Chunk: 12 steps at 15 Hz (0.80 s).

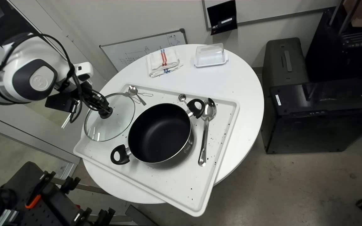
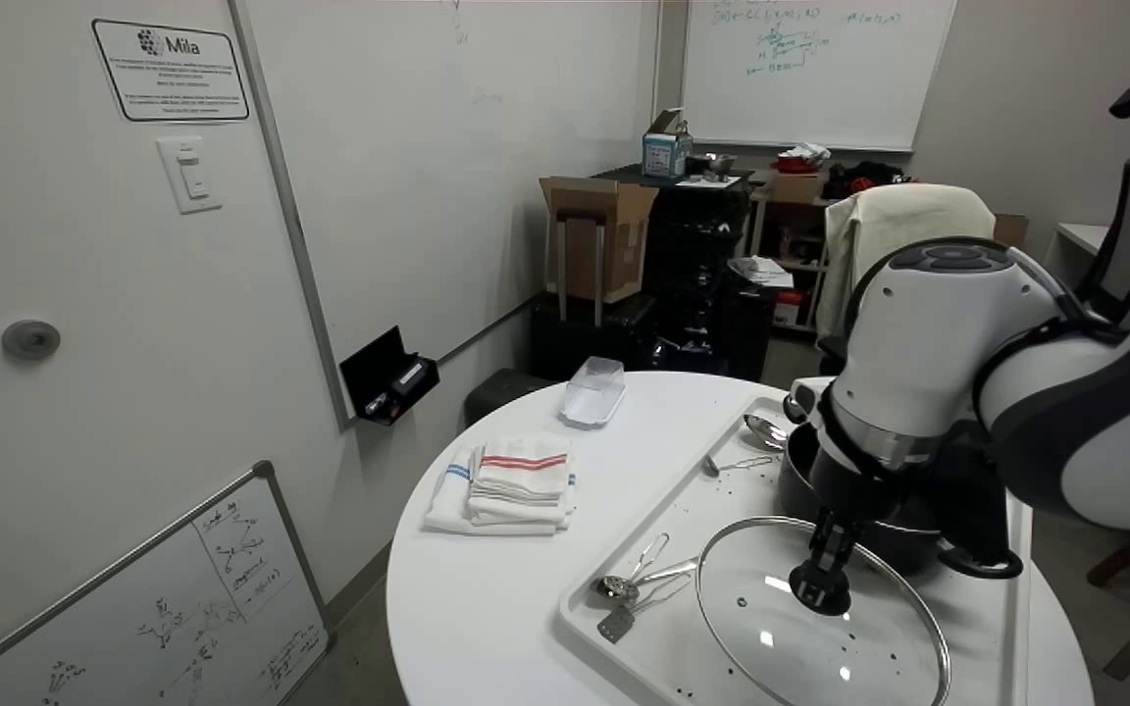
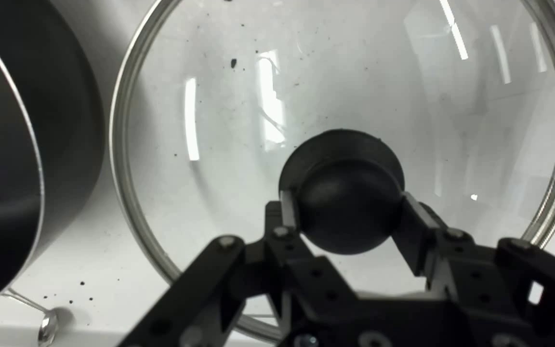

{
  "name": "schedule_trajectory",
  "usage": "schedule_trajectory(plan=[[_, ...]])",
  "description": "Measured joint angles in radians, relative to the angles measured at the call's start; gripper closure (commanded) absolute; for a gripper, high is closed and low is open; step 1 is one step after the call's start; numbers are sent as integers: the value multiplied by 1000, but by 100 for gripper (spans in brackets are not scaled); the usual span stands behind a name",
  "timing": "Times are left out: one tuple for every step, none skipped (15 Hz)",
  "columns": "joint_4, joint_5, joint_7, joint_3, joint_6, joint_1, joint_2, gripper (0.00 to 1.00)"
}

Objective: Pick up the lid from the table and put it on the pot

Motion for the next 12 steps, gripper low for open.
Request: schedule_trajectory(plan=[[-16,0,0,5,-2,-8,-23,75],[-33,0,0,8,-4,-16,-47,75],[-50,1,0,10,-5,-24,-70,75],[-65,1,0,11,-7,-31,-93,75],[-81,1,0,11,-8,-39,-115,75],[-96,2,0,11,-10,-48,-137,75],[-111,3,0,11,-13,-58,-158,75],[-125,3,0,11,-16,-69,-177,75],[-138,3,0,10,-21,-80,-196,75],[-150,3,0,7,-26,-91,-212,75],[-162,4,0,4,-32,-103,-226,75],[-172,4,0,0,-36,-117,-237,75]])
